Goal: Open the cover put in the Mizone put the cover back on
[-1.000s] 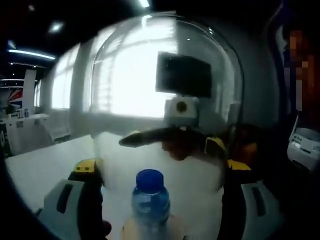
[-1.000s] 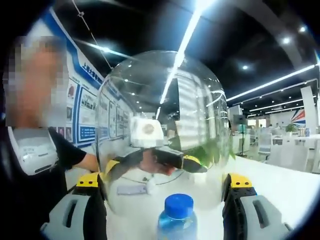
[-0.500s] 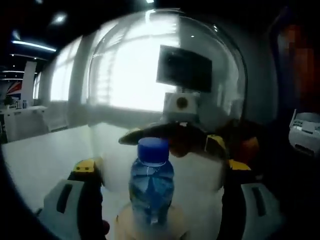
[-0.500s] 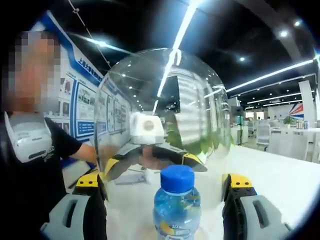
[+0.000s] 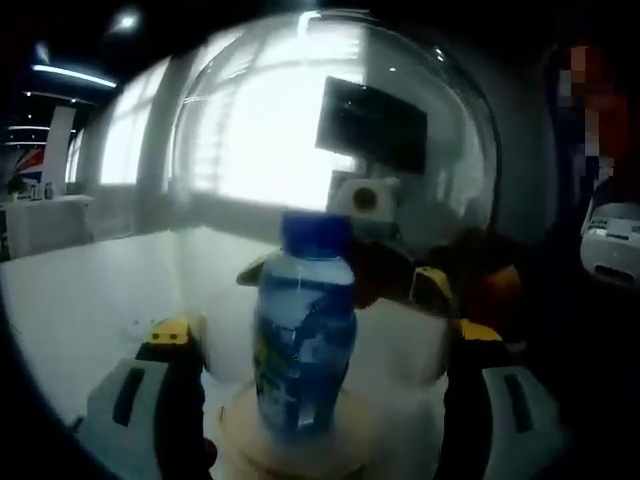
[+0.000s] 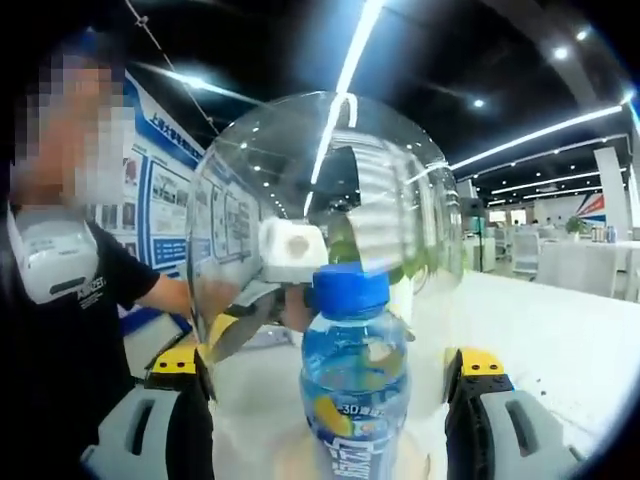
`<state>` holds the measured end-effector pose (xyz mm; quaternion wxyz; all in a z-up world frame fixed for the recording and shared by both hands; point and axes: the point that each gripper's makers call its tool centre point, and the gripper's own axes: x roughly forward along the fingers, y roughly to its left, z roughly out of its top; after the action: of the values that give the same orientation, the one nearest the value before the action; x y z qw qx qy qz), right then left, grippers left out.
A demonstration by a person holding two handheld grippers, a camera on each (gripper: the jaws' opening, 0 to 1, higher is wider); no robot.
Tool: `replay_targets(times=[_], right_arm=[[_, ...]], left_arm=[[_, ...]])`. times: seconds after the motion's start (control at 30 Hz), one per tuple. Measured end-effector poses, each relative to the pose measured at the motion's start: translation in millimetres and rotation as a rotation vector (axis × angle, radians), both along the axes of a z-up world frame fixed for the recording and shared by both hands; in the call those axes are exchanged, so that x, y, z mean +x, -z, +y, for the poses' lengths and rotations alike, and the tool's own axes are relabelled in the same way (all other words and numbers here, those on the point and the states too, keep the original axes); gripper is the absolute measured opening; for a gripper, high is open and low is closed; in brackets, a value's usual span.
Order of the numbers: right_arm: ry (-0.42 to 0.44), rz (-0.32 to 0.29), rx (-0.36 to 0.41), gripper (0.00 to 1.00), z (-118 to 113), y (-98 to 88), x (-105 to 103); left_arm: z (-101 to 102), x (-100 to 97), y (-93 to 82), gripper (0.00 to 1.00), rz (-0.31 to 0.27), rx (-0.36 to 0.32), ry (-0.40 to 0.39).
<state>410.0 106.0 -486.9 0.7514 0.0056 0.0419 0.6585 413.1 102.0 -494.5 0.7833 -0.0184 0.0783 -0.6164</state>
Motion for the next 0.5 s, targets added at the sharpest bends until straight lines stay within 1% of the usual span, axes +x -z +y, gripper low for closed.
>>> replay_targets(times=[0.1, 0.23, 0.27, 0.3, 0.5], right_arm=[[-0.005, -0.002, -0.002, 0.9, 3, 7.3, 0], [-0.007, -0.02, -0.045, 0.9, 4, 20.1, 1], [-0.007, -0.026, -0.035, 0.9, 5, 19.8, 1], [-0.006, -0.023, -0.04, 0.9, 5, 21.4, 1], [-0.002, -0.03, -0.033, 0.9, 1, 22.3, 4]], left_arm=[[2, 1.3, 8.1, 0.85, -0.002, 0.018, -0.003], [2, 2.8, 20.9, 0.85, -0.018, 0.055, 0.001], [2, 2.8, 19.7, 0.85, -0.028, 0.04, 0.005], [3, 3.4, 21.0, 0.85, -0.023, 0.052, 0.004], [-1, 8.0, 21.4, 0.85, -0.035, 0.057, 0.007]])
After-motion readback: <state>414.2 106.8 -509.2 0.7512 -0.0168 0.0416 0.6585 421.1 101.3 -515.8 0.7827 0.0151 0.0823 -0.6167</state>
